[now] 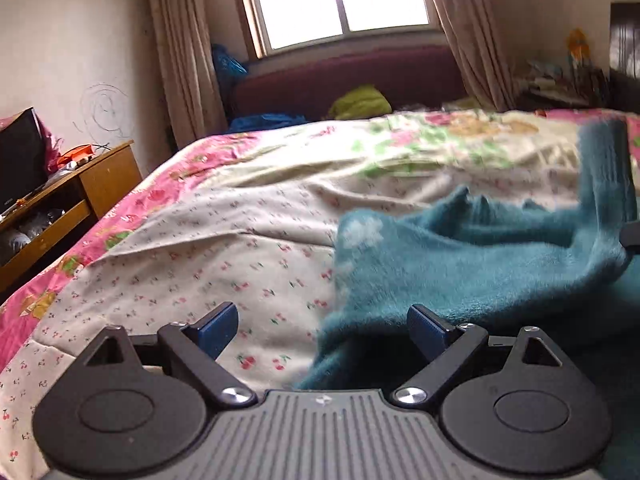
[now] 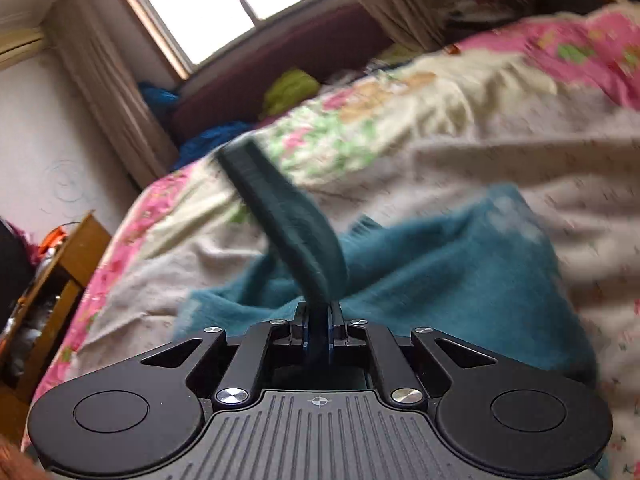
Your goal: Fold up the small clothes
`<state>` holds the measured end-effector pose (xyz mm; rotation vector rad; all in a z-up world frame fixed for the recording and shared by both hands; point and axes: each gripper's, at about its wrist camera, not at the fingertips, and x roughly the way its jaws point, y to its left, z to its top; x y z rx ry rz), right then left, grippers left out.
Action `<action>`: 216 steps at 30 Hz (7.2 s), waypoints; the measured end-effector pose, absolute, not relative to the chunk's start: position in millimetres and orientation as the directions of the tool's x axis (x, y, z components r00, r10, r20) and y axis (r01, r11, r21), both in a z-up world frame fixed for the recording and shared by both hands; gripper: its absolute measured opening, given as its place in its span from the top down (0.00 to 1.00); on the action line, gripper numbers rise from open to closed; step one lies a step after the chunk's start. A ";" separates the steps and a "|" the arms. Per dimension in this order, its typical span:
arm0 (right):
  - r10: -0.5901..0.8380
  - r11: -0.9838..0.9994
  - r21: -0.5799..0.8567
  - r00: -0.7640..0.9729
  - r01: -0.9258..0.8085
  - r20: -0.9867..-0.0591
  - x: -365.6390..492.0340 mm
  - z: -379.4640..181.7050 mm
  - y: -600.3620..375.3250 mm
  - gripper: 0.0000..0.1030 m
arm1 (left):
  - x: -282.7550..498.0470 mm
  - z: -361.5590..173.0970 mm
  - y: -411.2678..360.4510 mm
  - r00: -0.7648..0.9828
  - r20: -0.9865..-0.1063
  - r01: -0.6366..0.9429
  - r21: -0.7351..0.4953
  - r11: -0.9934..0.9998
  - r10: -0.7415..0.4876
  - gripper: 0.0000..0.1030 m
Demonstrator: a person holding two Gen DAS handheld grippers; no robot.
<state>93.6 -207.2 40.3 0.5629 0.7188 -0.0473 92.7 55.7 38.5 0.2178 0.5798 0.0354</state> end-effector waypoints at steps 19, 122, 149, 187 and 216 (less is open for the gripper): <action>0.073 0.738 0.566 0.790 0.368 -0.609 69.5 11.2 -261.6 0.83 | 100.6 14.6 52.4 0.799 -0.570 -0.003 0.313 0.950 0.191 0.02; 0.214 0.557 0.780 0.858 0.286 -0.467 88.3 42.2 -324.7 0.87 | 207.1 61.6 136.8 0.659 -0.663 0.027 -0.451 0.892 -0.355 0.79; -0.020 0.859 0.400 0.801 0.320 -0.598 61.6 24.7 -297.5 0.47 | 243.7 -0.2 191.5 0.597 -0.589 -0.357 -0.803 0.477 -0.545 0.63; -0.024 0.925 0.264 0.738 0.272 -0.674 35.6 13.2 -278.5 0.77 | 157.7 22.3 129.2 0.673 -0.730 0.098 -0.072 0.993 -0.120 0.14; 0.121 0.844 0.464 0.747 0.270 -0.654 52.6 -16.8 -294.0 0.10 | 173.6 4.8 136.6 0.605 -0.762 0.198 -0.137 0.970 -0.231 0.00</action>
